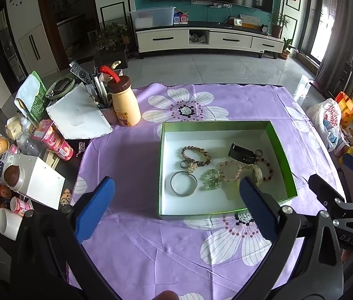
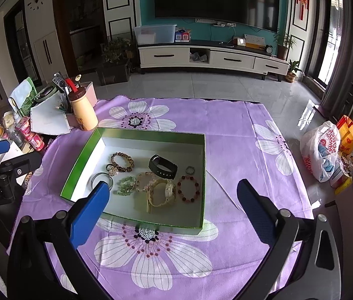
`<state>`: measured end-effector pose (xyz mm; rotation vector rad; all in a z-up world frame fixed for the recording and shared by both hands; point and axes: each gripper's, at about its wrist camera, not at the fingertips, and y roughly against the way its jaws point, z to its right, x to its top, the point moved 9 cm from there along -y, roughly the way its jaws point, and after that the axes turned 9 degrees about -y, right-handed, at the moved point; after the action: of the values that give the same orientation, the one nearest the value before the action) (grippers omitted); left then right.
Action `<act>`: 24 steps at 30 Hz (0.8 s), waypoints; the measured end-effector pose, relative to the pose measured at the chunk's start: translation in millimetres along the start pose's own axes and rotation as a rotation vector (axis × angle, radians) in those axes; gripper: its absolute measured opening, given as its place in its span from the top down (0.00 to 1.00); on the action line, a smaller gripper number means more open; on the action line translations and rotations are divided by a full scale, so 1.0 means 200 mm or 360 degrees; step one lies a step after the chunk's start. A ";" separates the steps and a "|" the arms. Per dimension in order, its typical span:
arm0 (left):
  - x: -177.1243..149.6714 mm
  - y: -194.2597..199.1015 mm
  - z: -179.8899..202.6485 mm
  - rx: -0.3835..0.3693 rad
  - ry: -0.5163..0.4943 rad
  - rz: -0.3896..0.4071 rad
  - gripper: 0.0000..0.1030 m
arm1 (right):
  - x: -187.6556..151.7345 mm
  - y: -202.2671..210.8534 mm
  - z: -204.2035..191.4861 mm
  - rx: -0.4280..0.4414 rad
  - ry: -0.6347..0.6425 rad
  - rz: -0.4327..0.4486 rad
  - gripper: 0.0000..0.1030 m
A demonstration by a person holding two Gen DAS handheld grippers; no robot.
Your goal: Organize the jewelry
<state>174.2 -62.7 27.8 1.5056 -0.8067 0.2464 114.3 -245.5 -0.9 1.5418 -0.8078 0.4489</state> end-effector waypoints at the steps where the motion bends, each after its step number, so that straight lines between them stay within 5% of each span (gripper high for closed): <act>1: 0.00 -0.01 0.00 0.0004 -0.0001 -0.0002 0.02 | 0.00 0.00 0.00 0.0000 0.0000 -0.0002 0.01; 24: 0.00 -0.11 0.00 0.0067 -0.0005 -0.0071 0.02 | 0.01 -0.09 0.05 0.0004 -0.0049 -0.0038 0.01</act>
<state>188.2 -65.4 9.9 1.5621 -0.7737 0.2293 126.0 -255.9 -13.9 1.5623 -0.8117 0.4094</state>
